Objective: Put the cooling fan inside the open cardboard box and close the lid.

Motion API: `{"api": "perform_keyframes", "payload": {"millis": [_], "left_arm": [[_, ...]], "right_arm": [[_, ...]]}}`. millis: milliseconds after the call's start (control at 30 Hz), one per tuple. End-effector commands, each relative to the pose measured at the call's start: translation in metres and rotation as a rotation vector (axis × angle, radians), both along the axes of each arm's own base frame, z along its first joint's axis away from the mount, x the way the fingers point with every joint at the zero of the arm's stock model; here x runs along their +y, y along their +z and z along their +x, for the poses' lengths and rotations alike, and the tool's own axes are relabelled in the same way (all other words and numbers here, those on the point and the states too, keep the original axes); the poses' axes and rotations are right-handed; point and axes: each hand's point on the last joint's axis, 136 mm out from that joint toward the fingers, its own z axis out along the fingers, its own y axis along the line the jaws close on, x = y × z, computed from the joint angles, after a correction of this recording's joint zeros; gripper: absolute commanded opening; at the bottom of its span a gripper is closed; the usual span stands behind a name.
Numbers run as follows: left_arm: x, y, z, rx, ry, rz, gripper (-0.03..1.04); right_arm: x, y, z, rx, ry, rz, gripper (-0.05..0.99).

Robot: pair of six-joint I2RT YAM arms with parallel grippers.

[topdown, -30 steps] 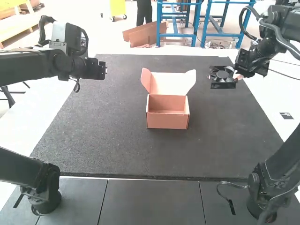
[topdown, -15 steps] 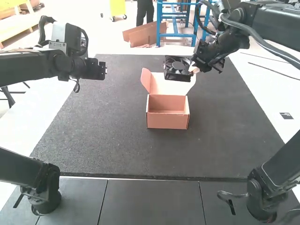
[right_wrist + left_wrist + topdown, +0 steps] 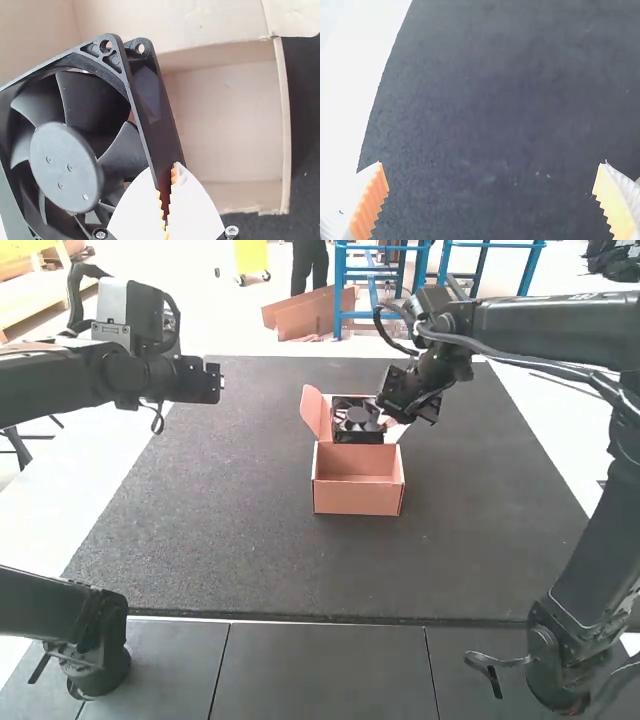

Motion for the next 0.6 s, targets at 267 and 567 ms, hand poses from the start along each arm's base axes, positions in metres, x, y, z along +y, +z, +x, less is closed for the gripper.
{"api": "perform_keyframes", "payload": {"millis": [267,567], "left_arm": [[0.002,0.013,-0.002,-0.04,0.012,-0.025,0.97],[0.002,0.016,-0.001,-0.049,0.014,-0.028,0.97]], "right_arm": [[0.006,-0.04,0.009,0.042,-0.008,-0.061,-0.01],[0.009,-0.071,0.002,0.093,0.009,-0.096,-0.01]]}}
